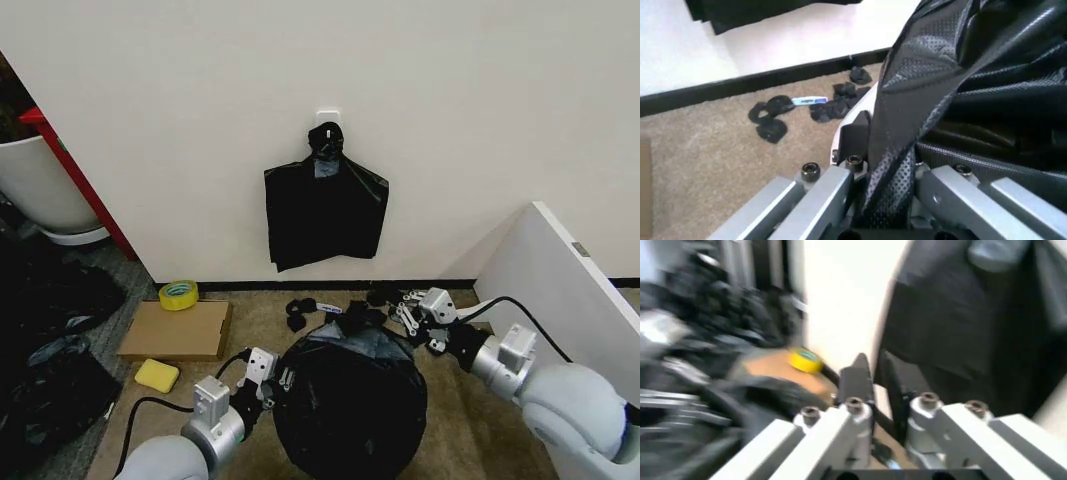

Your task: Place the garbage bag over the trash bin.

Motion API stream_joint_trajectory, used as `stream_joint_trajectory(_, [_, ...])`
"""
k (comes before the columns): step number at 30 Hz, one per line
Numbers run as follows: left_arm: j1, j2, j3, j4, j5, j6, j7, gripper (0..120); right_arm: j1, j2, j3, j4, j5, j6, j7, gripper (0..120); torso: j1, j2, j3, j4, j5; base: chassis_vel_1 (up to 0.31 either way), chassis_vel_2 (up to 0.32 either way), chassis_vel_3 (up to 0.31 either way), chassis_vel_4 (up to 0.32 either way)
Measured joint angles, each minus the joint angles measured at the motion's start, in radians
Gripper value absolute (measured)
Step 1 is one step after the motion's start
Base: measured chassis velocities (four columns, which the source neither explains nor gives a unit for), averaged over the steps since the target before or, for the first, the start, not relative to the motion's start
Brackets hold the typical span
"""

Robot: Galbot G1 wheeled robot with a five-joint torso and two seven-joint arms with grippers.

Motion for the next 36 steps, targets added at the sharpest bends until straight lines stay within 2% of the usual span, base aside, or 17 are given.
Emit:
stream_joint_trajectory(1, [0.000, 0.000, 0.000, 0.000, 0.000, 0.000, 0.000, 0, 0.000, 0.000, 0.000, 0.000, 0.000, 0.000, 0.000, 6, 0.000, 0.000, 0.000, 0.0000, 0.0000, 0.000, 0.000, 0.000, 0.000])
stream_joint_trajectory(2, [0.011, -0.007, -0.013, -0.004, -0.006, -0.001, -0.006, 0, -0.005, -0.012, 0.013, -0.001, 0.042, 0.029, -0.089, 16, 0.000, 0.000, 0.000, 0.0004, 0.0005, 0.000, 0.000, 0.000, 0.000])
stream_joint_trajectory(3, [0.012, -0.007, -0.014, -0.005, -0.007, -0.001, -0.007, 0, -0.006, -0.014, 0.016, -0.002, 0.047, 0.032, -0.100, 18, 0.000, 0.000, 0.000, 0.0004, 0.0005, 0.000, 0.000, 0.000, 0.000])
stream_joint_trajectory(4, [0.024, -0.011, -0.024, -0.011, -0.008, -0.001, -0.011, 0, -0.014, -0.031, 0.041, -0.023, 0.092, 0.055, -0.217, 24, 0.000, 0.000, 0.000, 0.0002, 0.0004, 0.000, 0.000, 0.000, 0.000])
stream_joint_trajectory(6, [0.030, -0.011, -0.026, -0.015, -0.008, -0.001, -0.011, 0, -0.015, -0.038, 0.053, -0.036, 0.096, 0.065, -0.259, 27, 0.000, 0.000, 0.000, 0.0002, 0.0004, 0.000, 0.000, 0.000, 0.000])
stream_joint_trajectory(10, [0.040, -0.010, -0.025, -0.019, -0.008, -0.001, -0.011, 0, -0.015, -0.054, 0.070, -0.084, 0.094, 0.087, -0.342, 46, 0.000, 0.000, 0.000, 0.0002, 0.0005, 0.000, 0.000, 0.000, 0.000])
stream_joint_trajectory(13, [0.040, -0.010, -0.022, -0.020, -0.012, -0.001, -0.012, 0, -0.013, -0.057, 0.071, -0.102, 0.103, 0.092, -0.374, 52, 0.000, 0.000, 0.000, 0.0002, 0.0005, 0.000, 0.000, 0.000, 0.000])
stream_joint_trajectory(15, [0.041, -0.010, -0.021, -0.020, -0.014, -0.001, -0.013, 0, -0.013, -0.060, 0.069, -0.121, 0.127, 0.098, -0.411, 62, 0.000, 0.000, 0.000, 0.0002, 0.0005, 0.000, 0.000, 0.000, 0.000])
stream_joint_trajectory(17, [0.042, -0.010, -0.020, -0.020, -0.015, -0.001, -0.014, 0, -0.013, -0.063, 0.066, -0.133, 0.135, 0.100, -0.436, 64, 0.000, 0.000, 0.000, 0.0002, 0.0005, 0.000, 0.000, 0.000, 0.000])
stream_joint_trajectory(20, [0.045, -0.009, -0.020, -0.021, -0.016, -0.001, -0.014, 0, -0.008, -0.067, 0.056, -0.153, 0.133, 0.106, -0.475, 52, 0.000, 0.000, 0.000, 0.0002, 0.0005, 0.000, 0.000, 0.000, 0.000])
stream_joint_trajectory(22, [0.045, -0.008, -0.020, -0.021, -0.016, -0.001, -0.014, 0, -0.007, -0.067, 0.054, -0.155, 0.133, 0.107, -0.480, 49, 0.000, 0.000, 0.000, 0.0002, 0.0005, 0.000, 0.000, 0.000, 0.000])
stream_joint_trajectory(26, [0.039, -0.008, -0.019, -0.020, -0.016, -0.001, -0.015, 0, -0.001, -0.067, 0.042, -0.158, 0.129, 0.110, -0.484, 29, 0.000, 0.000, 0.000, 0.0002, 0.0004, 0.000, 0.000, 0.000, 0.000])
stream_joint_trajectory(29, [0.039, -0.008, -0.018, -0.020, -0.017, -0.001, -0.015, 0, 0.000, -0.068, 0.041, -0.159, 0.129, 0.110, -0.485, 26, 0.000, 0.000, 0.000, 0.0002, 0.0004, 0.000, 0.000, 0.000, 0.000])
stream_joint_trajectory(30, [0.037, -0.007, -0.016, -0.020, -0.017, -0.001, -0.015, 0, 0.001, -0.068, 0.037, -0.165, 0.125, 0.110, -0.487, 17, 0.000, 0.000, 0.000, 0.0002, 0.0004, 0.000, 0.000, 0.000, 0.000])
stream_joint_trajectory(31, [0.037, -0.007, -0.016, -0.020, -0.017, -0.001, -0.015, 0, 0.001, -0.068, 0.037, -0.165, 0.125, 0.110, -0.487, 17, 0.000, 0.000, 0.000, 0.0002, 0.0004, 0.000, 0.000, 0.000, 0.000])
stream_joint_trajectory(32, [0.035, -0.007, -0.016, -0.019, -0.018, -0.001, -0.015, 0, 0.003, -0.069, 0.031, -0.169, 0.119, 0.111, -0.488, 9, 0.000, 0.000, 0.000, 0.0002, 0.0004, 0.000, 0.000, 0.000, 0.000])
stream_joint_trajectory(36, [0.035, -0.007, -0.015, -0.019, -0.018, -0.001, -0.015, 0, 0.004, -0.067, 0.027, -0.171, 0.117, 0.111, -0.487, 0, 0.000, 0.000, 0.000, 0.0002, 0.0004, 0.000, 0.000, 0.000, 0.000])
